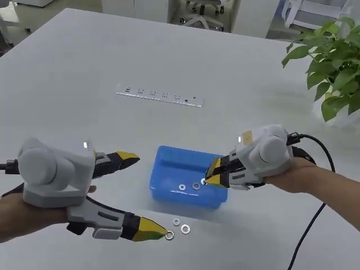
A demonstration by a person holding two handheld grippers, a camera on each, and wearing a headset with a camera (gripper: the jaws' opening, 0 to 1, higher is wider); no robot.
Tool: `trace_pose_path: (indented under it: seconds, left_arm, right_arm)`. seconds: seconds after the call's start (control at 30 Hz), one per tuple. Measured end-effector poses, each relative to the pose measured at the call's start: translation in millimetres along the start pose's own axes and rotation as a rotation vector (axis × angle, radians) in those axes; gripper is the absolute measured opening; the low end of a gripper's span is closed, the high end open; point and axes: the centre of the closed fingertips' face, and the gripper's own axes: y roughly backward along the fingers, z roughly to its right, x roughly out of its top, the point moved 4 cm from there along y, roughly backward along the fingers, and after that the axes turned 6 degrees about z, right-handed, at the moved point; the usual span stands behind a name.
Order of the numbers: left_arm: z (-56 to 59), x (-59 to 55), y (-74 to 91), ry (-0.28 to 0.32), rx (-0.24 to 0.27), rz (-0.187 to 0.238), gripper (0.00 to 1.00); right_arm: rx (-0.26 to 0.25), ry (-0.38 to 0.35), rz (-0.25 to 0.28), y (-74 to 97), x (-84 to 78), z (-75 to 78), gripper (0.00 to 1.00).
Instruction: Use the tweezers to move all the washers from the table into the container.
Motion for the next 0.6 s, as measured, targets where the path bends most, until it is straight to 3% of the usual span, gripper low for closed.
trace_pose_path:
  seconds: [0.6]
  left_arm:
    - [-7.6,-2.0,-2.9,0.001,0.005,-0.004,0.98]
  right_arm:
    - [0.012,-0.046,-0.026,-17.5,-18.1,-3.8,0.09]
